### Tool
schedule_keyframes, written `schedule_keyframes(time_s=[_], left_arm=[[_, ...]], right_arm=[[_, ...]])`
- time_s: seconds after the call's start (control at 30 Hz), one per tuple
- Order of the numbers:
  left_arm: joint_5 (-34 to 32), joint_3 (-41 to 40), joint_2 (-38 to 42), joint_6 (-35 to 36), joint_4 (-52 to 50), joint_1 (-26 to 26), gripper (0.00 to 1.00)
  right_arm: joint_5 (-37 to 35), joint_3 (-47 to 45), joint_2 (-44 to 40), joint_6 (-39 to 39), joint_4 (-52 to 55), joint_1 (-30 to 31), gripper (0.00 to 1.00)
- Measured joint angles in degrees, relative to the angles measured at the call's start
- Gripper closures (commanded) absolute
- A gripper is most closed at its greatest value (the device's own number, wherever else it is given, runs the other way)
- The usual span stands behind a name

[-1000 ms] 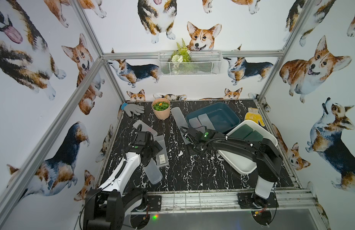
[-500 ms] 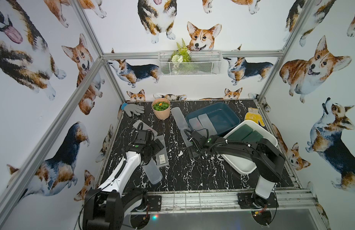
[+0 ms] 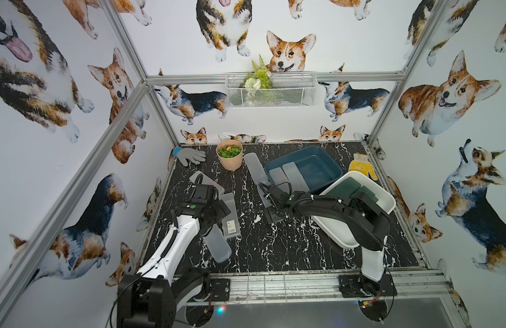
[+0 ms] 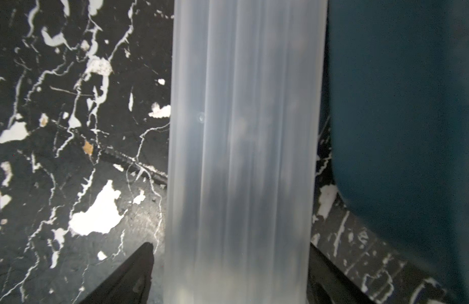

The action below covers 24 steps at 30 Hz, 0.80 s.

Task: Place the pencil cases by color into the storage box
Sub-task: Pick up the pencil case from the center of the board.

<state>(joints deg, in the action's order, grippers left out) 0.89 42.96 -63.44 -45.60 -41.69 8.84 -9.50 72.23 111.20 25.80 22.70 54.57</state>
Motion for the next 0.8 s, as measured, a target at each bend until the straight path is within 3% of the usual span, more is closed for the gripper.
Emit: schedule_keyframes(time_s=[0.33,0.53,0.67,0.8], left_arm=[[-0.74,-0.79,0.07,-0.66,-1.05,-0.52,0.02],[-0.72,-0.79,-0.33,-0.92,-1.07,-0.57,0.02],[-0.55,-0.90,-0.44,-1.18,-1.01,-0.57,0.02],[-0.11,-0.98,-0.68,-1.36,-0.96,-0.57,0.02]], right_arm=[[0.63,2.19,2.69,-0.66,-0.39,-1.31,0.20],[0.61,2.78,3.43,-1.66,-0.96,-1.42,0.30],[0.87,3.58,3.76,-1.79,-0.79,-1.42,0.41],[2.62,4.39,3.72,-1.77,0.28,-1.38,0.42]])
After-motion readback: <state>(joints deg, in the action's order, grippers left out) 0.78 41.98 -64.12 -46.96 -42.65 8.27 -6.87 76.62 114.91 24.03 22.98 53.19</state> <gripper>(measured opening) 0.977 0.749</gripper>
